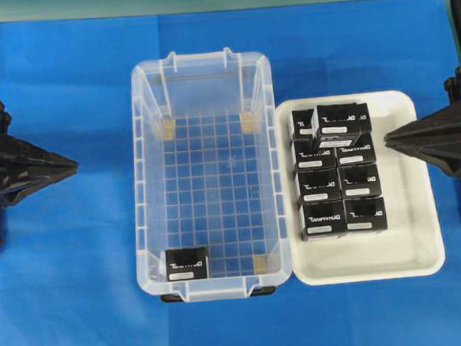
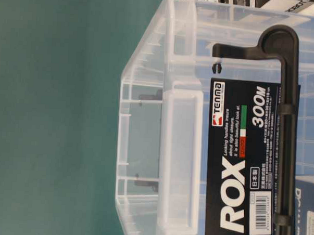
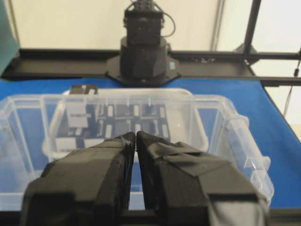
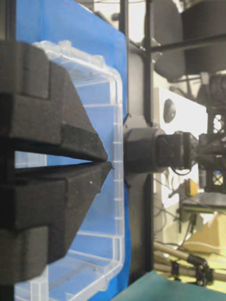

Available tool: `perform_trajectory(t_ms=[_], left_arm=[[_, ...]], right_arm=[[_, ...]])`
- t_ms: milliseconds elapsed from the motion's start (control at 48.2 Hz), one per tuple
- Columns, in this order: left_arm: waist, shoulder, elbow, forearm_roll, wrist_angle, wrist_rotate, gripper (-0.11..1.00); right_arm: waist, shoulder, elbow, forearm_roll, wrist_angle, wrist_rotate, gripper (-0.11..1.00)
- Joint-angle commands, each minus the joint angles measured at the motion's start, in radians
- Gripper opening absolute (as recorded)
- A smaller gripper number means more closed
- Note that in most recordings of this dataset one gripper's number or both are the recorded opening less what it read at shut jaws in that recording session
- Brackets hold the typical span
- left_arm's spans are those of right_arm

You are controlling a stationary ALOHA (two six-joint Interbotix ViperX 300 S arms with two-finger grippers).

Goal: Pick the box from inside the plastic case
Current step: 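Swing the right gripper over the clear case toward the black box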

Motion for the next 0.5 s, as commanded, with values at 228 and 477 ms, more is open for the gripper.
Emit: perform_trajectory(t_ms=[228,477], left_arm=[[0.008,0.012,-0.083,0.014,0.129,0.000,-0.05],[0.009,0.029,-0.106,0.012,0.210,-0.011,-0.06]], right_arm=[[-0.029,0.020,-0.109,0.110,0.291,0.066,0.02],[-0.057,0.078,-0.278,0.110,0.617,0.067,0.01]])
